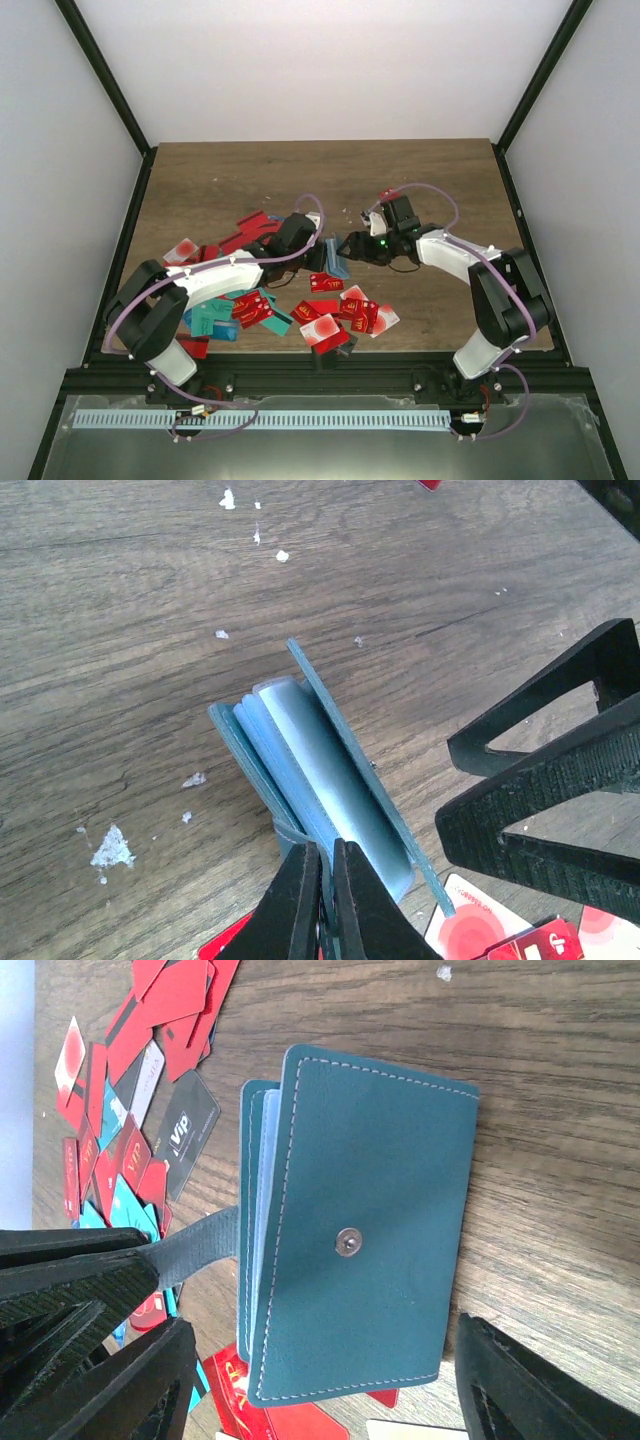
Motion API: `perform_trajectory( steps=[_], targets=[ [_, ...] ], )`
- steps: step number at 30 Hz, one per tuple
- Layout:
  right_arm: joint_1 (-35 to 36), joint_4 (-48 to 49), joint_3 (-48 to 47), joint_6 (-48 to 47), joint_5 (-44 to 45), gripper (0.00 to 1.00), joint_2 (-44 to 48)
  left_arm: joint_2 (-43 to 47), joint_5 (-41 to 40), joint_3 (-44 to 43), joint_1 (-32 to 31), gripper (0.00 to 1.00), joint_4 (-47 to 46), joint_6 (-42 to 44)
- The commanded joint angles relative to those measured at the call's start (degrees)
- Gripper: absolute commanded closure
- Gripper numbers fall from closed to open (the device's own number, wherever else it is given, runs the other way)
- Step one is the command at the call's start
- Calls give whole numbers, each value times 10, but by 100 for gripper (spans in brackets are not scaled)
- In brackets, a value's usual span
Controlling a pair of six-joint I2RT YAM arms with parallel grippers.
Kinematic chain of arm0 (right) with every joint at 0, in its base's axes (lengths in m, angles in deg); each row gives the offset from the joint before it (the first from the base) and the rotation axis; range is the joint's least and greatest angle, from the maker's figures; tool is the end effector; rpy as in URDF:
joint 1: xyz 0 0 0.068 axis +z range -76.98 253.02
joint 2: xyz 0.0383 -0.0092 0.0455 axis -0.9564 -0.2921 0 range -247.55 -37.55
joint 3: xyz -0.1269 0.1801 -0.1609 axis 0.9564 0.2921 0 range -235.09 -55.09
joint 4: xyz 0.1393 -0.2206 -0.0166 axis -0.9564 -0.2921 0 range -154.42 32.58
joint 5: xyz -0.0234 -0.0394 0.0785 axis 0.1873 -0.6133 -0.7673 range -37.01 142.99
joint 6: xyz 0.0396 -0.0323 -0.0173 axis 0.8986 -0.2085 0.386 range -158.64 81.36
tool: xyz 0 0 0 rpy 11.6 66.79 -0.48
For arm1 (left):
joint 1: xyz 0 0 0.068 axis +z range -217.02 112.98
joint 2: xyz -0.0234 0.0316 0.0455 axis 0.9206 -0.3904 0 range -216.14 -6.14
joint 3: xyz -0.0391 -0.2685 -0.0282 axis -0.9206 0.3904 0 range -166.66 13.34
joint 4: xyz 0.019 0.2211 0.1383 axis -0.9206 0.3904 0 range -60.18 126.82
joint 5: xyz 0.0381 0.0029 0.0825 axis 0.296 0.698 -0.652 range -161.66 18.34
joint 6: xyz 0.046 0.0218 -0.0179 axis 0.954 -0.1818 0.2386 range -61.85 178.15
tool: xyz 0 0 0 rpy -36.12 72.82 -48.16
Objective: Put the credit cards into the card holder
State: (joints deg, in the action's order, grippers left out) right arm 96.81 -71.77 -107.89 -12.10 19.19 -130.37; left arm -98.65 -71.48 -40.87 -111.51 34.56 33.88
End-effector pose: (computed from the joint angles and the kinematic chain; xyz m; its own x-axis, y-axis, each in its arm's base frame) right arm 0.2843 0.1471 0.1814 -0.9476 -0.0120 -0.3192 -0.2329 0.7098 0.6647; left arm 0.2433 -0.2392 0.1976 -0.7325 0.1433 -0.6655 0.4402 0.8454 -0.3025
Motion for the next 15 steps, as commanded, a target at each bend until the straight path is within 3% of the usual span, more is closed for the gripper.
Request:
perform_trajectory(
  steps=[1, 11, 15],
  targets=[
    [17, 1, -5, -13, -3, 28, 5, 0, 4, -5, 1, 96, -15, -2],
    [51, -56, -46, -19, 111, 34, -23, 4, 7, -11, 2, 96, -9, 0],
    [51, -71, -53, -20, 152, 46, -24, 5, -1, -12, 2, 96, -4, 5]
  ],
)
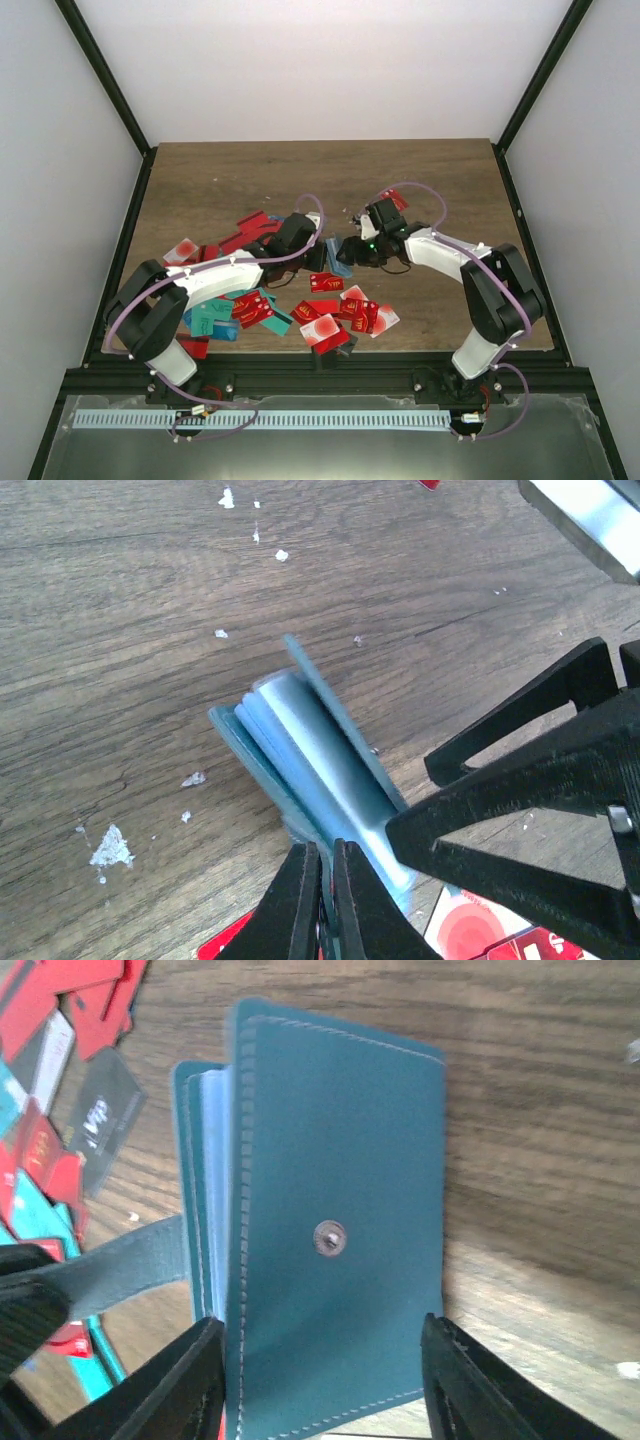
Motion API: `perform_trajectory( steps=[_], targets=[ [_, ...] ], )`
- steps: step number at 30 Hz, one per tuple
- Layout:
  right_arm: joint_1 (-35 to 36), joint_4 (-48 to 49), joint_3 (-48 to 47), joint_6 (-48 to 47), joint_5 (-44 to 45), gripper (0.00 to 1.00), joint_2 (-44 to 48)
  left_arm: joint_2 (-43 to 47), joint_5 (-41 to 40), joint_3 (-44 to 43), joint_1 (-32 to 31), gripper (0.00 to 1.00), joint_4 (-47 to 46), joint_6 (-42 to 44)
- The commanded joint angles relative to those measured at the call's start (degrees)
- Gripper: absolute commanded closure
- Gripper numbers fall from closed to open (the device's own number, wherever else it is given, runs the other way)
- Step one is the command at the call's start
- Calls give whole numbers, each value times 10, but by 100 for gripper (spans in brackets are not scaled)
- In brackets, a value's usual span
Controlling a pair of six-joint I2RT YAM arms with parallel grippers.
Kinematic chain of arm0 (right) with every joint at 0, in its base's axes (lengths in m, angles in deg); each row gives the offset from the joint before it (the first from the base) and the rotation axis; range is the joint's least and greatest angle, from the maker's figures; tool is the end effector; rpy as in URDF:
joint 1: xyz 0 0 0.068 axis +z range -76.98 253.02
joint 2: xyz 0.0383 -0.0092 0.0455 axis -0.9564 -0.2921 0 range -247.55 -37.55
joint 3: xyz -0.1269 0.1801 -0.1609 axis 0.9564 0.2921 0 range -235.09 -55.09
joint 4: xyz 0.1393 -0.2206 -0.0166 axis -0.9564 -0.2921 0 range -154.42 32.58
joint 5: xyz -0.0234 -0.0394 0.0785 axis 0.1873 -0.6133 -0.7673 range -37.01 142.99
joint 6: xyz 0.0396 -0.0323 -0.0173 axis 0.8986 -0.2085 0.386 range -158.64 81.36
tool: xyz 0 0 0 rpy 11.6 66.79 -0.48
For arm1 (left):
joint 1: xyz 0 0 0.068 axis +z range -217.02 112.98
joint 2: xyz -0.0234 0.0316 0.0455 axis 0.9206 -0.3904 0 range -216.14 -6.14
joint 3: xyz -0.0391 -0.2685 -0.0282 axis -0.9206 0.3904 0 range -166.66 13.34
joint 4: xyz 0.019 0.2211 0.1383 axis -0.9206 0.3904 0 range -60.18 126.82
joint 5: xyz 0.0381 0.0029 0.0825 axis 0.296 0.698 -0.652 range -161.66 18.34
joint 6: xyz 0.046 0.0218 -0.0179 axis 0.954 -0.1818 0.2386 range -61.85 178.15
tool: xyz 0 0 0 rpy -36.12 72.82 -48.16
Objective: Put the credit cards into the card holder
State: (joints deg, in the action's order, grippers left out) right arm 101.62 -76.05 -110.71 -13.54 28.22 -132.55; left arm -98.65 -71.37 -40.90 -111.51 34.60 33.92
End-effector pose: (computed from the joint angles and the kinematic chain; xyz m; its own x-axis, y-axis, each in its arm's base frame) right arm 0.2797 0.1696 0.1772 -0.9413 -0.0745 -0.3291 -0.2542 0.7980 0.5465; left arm 0.2432 -0.2393 0.1977 -0.7327 0.1444 -0.6651 0.4416 0.8445 -0.3031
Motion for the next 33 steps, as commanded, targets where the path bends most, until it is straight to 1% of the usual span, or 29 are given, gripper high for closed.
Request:
perform_trajectory(
  steps=[1, 4, 7, 10, 13, 17, 20, 23, 25, 27, 29, 31, 33],
  targets=[
    [3, -34, -27, -7, 80, 49, -1, 5, -7, -13, 2, 96, -1, 7],
    [3, -46, -31, -10, 115, 57, 2, 0, -21, -18, 5, 96, 12, 19],
    [1, -55, -35, -9, 139, 68, -4, -7, -22, -20, 16, 96, 21, 28],
    [-4, -49, -29, -8, 139, 80, -12, -10, -19, -18, 29, 96, 22, 33],
    [-9, -41, -22, -7, 135, 90, -20, -14, -18, -17, 42, 96, 29, 36],
    [-13, -24, -8, -6, 120, 99, -25, -29, -20, -17, 63, 96, 38, 37],
    [-16, -8, 7, -2, 101, 99, -31, -51, -32, -22, 78, 96, 48, 32],
    [-15, 5, 20, 4, 86, 99, -33, -67, -74, -33, 84, 91, 77, 15],
    [-16, 11, 27, 6, 83, 99, -33, -62, -96, -37, 85, 83, 96, 4],
    [-16, 13, 32, 8, 84, 99, -33, -44, -99, -35, 83, 74, 101, 0],
    [-17, 15, 34, 9, 84, 99, -33, -22, -102, -33, 81, 67, 106, -4],
    [-18, 18, 36, 9, 80, 99, -33, 0, -101, -34, 80, 63, 111, -5],
    [-18, 21, 37, 10, 75, 99, -33, 22, -91, -36, 78, 61, 114, -5]
  ],
)
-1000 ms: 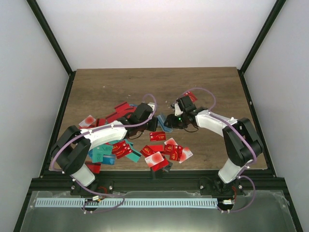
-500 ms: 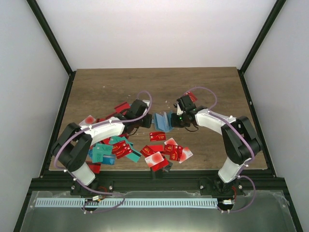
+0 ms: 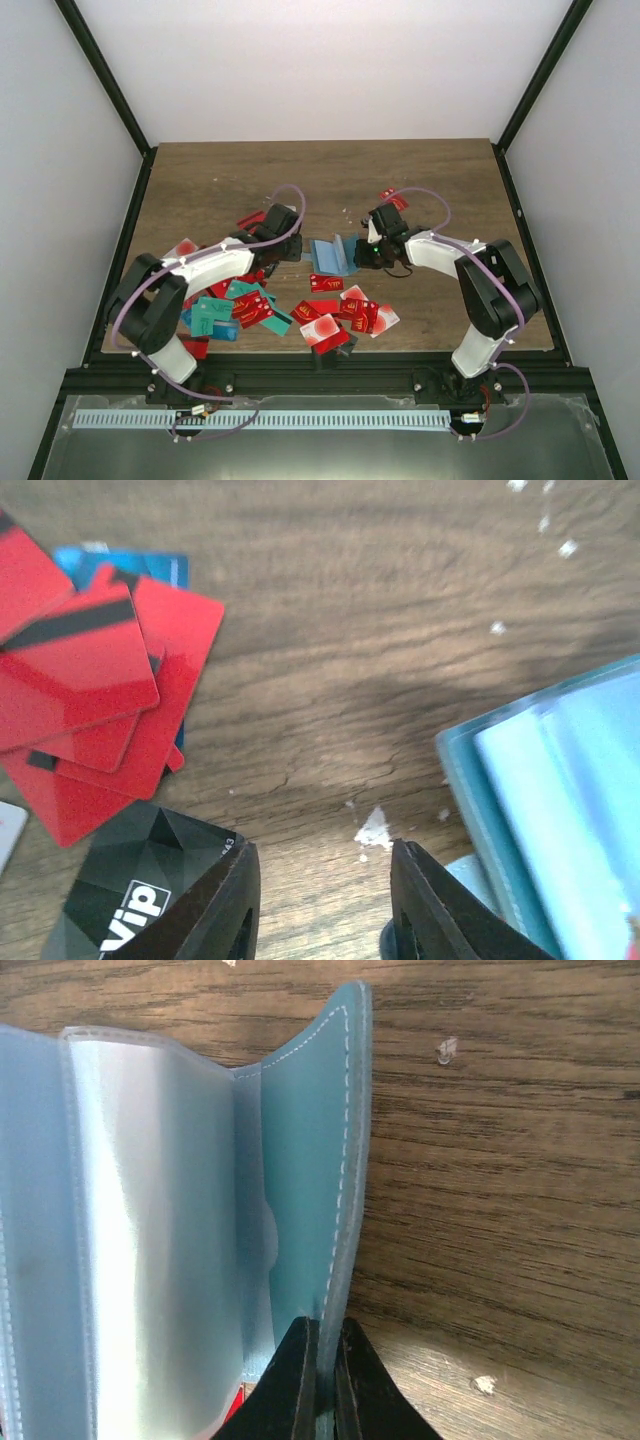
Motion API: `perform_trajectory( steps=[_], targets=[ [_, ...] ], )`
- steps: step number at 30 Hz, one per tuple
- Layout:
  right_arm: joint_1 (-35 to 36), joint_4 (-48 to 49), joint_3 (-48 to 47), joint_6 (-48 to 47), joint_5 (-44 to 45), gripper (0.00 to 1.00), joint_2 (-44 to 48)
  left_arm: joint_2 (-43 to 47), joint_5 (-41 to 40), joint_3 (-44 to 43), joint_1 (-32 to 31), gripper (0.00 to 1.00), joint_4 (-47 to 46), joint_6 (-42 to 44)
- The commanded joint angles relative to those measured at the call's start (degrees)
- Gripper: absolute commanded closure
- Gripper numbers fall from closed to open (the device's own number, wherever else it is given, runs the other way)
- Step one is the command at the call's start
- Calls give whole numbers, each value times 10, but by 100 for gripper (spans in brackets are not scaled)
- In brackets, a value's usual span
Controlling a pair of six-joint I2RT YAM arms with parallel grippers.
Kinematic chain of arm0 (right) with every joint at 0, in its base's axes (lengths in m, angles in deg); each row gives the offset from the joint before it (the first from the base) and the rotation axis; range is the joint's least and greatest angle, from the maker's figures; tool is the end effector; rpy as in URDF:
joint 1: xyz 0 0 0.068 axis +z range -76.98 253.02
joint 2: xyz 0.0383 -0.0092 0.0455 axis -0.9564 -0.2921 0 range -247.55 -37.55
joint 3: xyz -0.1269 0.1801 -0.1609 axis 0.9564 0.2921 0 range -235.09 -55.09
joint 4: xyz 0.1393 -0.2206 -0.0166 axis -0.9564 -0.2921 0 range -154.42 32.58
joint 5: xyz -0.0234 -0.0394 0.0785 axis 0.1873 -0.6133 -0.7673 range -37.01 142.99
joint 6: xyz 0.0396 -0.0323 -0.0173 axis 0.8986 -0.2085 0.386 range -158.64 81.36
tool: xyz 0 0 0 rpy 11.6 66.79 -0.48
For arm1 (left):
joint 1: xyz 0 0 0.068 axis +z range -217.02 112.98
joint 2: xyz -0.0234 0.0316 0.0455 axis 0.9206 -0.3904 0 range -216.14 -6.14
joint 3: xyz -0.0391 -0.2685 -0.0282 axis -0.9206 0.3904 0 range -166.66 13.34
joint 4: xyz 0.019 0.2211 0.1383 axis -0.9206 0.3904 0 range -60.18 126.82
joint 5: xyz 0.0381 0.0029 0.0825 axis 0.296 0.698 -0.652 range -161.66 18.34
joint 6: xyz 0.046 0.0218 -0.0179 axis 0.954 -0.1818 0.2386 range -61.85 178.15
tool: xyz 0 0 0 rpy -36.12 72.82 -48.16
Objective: Put the credit cards into the card holder
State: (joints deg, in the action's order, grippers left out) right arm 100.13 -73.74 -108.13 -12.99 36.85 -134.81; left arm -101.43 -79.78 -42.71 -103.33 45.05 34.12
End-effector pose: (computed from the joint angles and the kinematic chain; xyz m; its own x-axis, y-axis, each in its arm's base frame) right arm 0.2838 0.1565 0.1533 -0.9408 -0.0145 -0.3387 -0.1688 0.8864 0.4310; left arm 0.2734 -0.1947 0.1789 -0.8107 0.0954 -0.5777 0.2079 0.9692 -0.1318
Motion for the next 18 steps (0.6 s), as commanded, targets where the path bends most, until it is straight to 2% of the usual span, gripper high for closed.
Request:
perform_trajectory(
  steps=[1, 7, 13, 18],
  targets=[
    [-3, -1, 12, 5, -14, 99, -9, 60, 2, -19, -5, 61, 10, -6],
    [-4, 1, 13, 8, -30, 99, 13, 105, 103, -16, -15, 58, -24, 13],
    [-3, -10, 7, 12, -42, 99, 51, 62, 167, -39, -34, 58, -31, 33],
    [-3, -21, 6, 14, -47, 99, 74, 41, 199, -52, -58, 51, -54, 38]
  ],
)
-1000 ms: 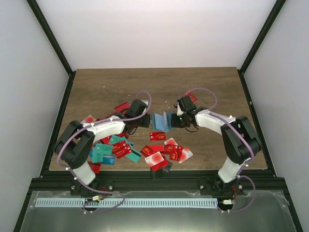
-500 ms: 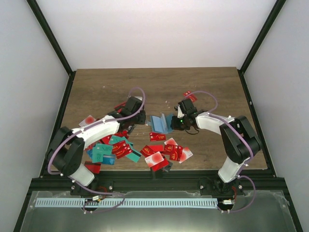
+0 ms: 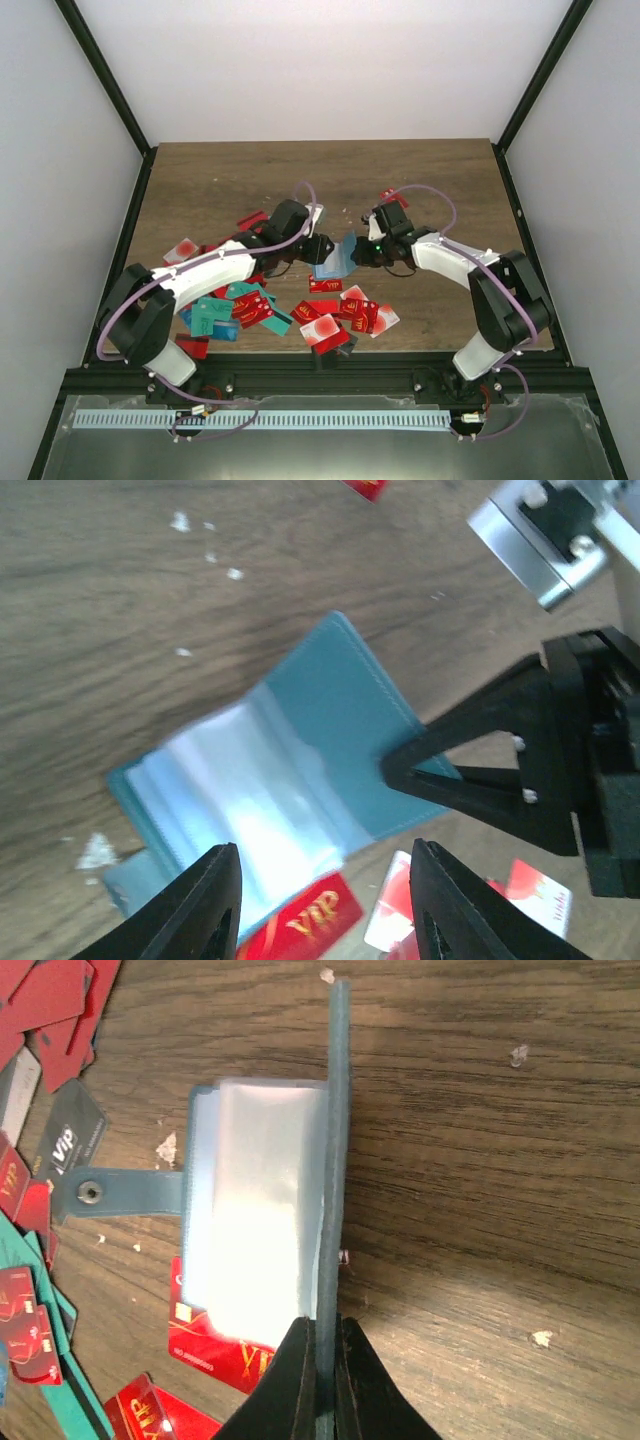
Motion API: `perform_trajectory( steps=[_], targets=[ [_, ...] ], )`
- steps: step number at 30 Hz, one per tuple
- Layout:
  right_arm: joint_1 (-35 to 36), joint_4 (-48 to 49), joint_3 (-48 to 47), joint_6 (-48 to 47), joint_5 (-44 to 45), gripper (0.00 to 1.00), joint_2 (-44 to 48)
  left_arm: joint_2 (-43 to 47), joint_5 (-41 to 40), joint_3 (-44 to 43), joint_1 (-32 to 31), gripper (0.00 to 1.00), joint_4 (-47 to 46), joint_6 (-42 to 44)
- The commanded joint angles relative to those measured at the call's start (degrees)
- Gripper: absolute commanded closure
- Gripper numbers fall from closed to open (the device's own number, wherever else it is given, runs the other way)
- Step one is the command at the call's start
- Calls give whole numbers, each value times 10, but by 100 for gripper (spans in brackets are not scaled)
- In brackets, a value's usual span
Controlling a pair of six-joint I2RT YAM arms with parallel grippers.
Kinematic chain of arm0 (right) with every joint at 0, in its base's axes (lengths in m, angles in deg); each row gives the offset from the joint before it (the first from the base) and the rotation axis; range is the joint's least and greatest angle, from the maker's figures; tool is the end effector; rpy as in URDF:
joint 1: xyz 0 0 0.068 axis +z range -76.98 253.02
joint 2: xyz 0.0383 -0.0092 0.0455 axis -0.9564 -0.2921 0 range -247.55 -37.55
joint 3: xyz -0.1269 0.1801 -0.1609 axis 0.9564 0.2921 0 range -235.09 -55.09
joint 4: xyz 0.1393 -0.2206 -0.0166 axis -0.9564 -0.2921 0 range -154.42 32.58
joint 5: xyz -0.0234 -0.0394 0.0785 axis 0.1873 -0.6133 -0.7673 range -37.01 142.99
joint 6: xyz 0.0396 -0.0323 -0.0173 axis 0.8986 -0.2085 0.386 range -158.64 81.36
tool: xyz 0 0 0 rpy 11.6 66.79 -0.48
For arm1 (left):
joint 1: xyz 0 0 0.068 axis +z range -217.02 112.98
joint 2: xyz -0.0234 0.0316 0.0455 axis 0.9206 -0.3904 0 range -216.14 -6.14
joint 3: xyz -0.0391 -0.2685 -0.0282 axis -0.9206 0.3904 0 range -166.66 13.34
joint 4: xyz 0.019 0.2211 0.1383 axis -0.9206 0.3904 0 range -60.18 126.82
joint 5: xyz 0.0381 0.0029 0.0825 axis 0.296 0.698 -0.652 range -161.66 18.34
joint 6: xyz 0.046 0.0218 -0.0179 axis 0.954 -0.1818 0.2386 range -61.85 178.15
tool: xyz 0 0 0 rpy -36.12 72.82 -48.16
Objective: Put the credit cards into the card holder
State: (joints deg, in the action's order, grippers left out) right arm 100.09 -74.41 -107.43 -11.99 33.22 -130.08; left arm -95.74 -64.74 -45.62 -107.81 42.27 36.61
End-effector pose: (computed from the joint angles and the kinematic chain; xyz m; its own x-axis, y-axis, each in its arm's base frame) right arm 0.2757 0.1545 0.1746 -0.9341 -0.0033 -0.3570 -0.1930 0.8459 0.4971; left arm 0.2541 -0.2250 0.2295 -0.7436 0.1602 -0.6492 0.4753 0.8095 -0.3448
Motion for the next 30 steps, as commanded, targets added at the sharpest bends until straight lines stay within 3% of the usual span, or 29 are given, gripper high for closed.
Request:
perform_trajectory(
  steps=[1, 11, 18, 30],
  targets=[
    [-2, -14, 0, 5, -12, 99, 30, -23, 55, -27, -14, 51, -30, 11],
    [-2, -7, 9, 3, -8, 99, 13, -81, -28, -25, -15, 58, -16, -20],
    [-3, -4, 16, -4, 14, 99, -9, -135, -34, -25, -14, 80, -25, -22],
    [-3, -18, 0, -11, 33, 87, -21, -180, -63, -34, -14, 95, -10, -22]
  ],
)
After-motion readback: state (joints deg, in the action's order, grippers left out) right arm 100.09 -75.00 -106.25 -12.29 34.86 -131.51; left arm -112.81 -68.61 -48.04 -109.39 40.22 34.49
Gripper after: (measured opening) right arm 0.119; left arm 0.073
